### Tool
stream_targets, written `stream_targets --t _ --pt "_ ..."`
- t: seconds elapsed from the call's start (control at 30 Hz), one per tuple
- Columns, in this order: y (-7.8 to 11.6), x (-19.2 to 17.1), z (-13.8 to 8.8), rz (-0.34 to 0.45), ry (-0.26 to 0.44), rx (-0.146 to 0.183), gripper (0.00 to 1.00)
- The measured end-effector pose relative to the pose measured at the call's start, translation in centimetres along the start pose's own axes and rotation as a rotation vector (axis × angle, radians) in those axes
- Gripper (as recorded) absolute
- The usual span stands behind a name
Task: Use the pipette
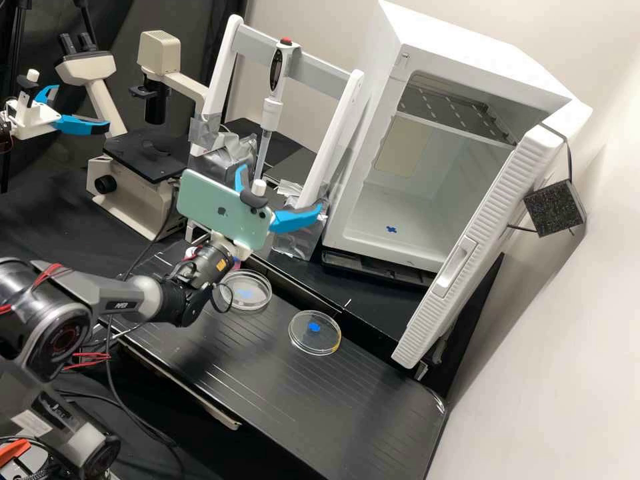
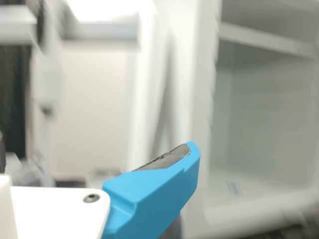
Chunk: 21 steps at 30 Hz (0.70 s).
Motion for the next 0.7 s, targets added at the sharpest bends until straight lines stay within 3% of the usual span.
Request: stream_targets --t 0.13,0.3,0.43,0.53,0.7 --pt "0.7 1.7 -2.8 -0.01 0.065 0.007 1.0" --pt "0.9 4.4 -5.4 -0.044 0.07 -0.007 1.0" --pt "0.5 6.5 -7.0 -0.071 0.055 -0.024 1.0" --pt "-0.2 8.0 -7.3 -0.1 0.024 -0.046 1.0" --pt "-1.1 9.9 -7.3 -0.12 -0.029 -0.057 1.0"
